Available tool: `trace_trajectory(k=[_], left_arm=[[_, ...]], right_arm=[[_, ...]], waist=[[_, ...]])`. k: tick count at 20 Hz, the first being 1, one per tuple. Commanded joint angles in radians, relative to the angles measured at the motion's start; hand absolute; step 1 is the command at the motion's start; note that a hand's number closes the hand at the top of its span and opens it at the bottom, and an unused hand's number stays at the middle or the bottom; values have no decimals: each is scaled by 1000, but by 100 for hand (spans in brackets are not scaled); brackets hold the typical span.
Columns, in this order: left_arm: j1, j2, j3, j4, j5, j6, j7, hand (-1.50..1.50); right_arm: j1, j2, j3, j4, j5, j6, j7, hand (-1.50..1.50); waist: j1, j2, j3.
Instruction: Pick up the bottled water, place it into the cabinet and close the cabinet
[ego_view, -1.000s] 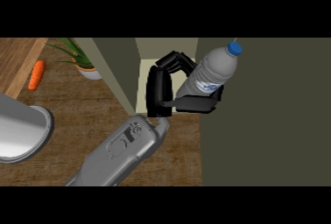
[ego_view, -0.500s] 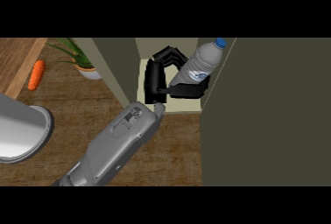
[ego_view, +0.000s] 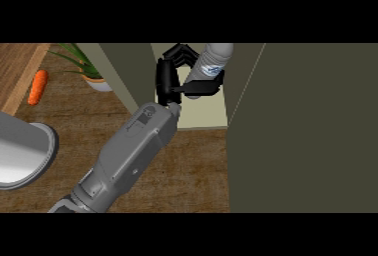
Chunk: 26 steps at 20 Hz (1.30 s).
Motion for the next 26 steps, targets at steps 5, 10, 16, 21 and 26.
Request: trace_trajectory(k=[5,10,16,21,26], left_arm=[[-118,22,21,268,-58,-50,-74,150],[-172,0,-8,377,-80,-21,-72,-150],[-286,33,57,493,-98,-90,-41,-150],[-294,1,97,497,-79,-104,-82,-150],[-230,0,123,403,-50,-211,-177,-150]], right_arm=[[-4,3,5,-57,-88,9,26,-150],[-72,-30,-22,3,-121,4,31,-150],[-34,4,10,-58,-80,1,44,-150],[-23,-25,-30,-77,-129,10,51,-150],[7,14,-11,-96,-79,5,42,-150]], waist=[[-4,4,1],[-12,8,1],[-14,8,0],[-10,5,0],[5,-5,0]])
